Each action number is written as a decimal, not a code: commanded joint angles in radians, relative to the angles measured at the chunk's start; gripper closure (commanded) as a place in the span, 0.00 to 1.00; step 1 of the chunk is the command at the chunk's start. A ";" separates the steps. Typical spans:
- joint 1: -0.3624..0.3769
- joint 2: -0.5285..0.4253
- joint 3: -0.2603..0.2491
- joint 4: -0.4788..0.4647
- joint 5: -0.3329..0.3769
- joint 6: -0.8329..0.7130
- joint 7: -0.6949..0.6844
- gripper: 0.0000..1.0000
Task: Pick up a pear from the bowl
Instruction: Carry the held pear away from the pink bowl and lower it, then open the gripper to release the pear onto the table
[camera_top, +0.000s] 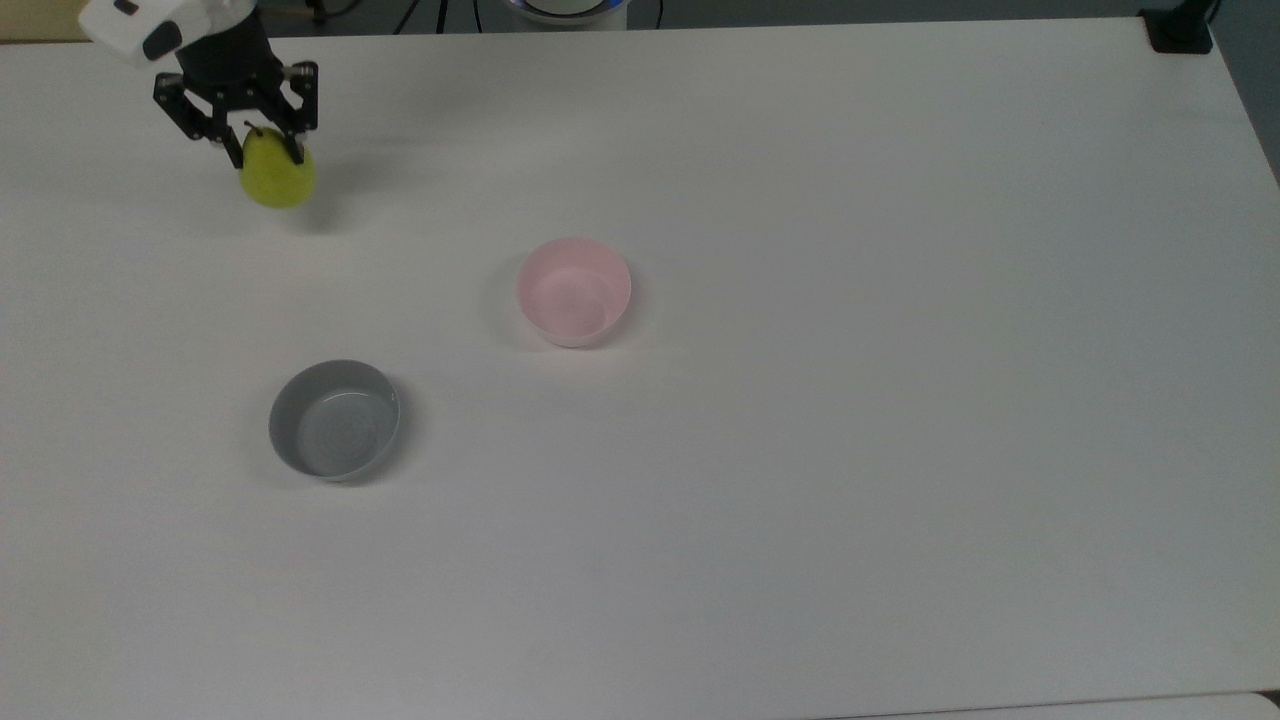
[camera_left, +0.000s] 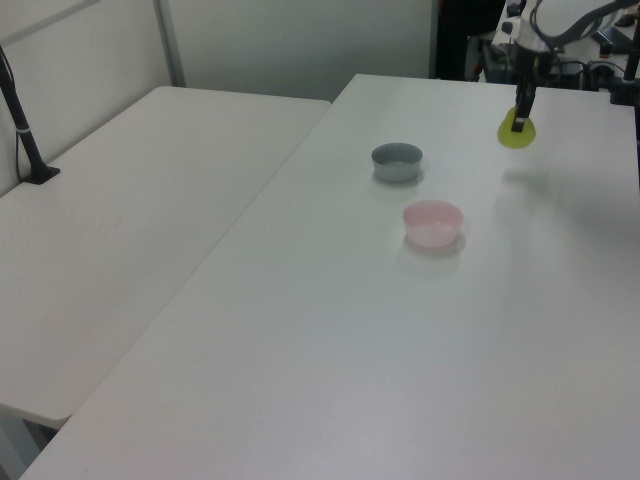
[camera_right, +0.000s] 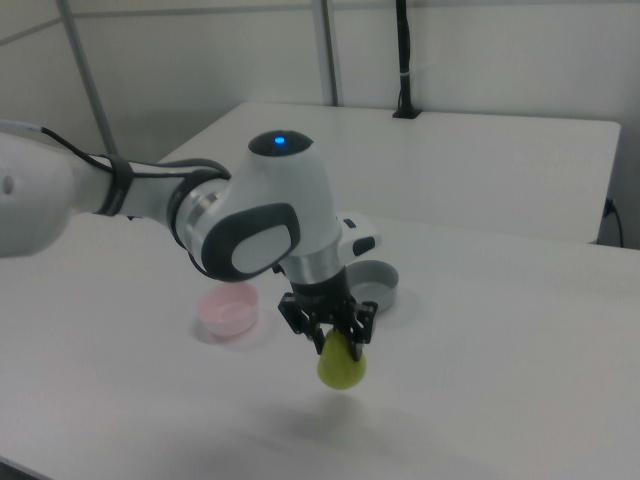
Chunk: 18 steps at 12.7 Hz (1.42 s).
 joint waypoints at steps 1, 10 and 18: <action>0.009 0.085 -0.009 -0.001 0.005 0.105 0.048 1.00; 0.007 0.171 -0.009 0.048 0.008 0.102 0.064 0.00; 0.044 0.081 0.002 0.309 -0.026 -0.369 0.211 0.00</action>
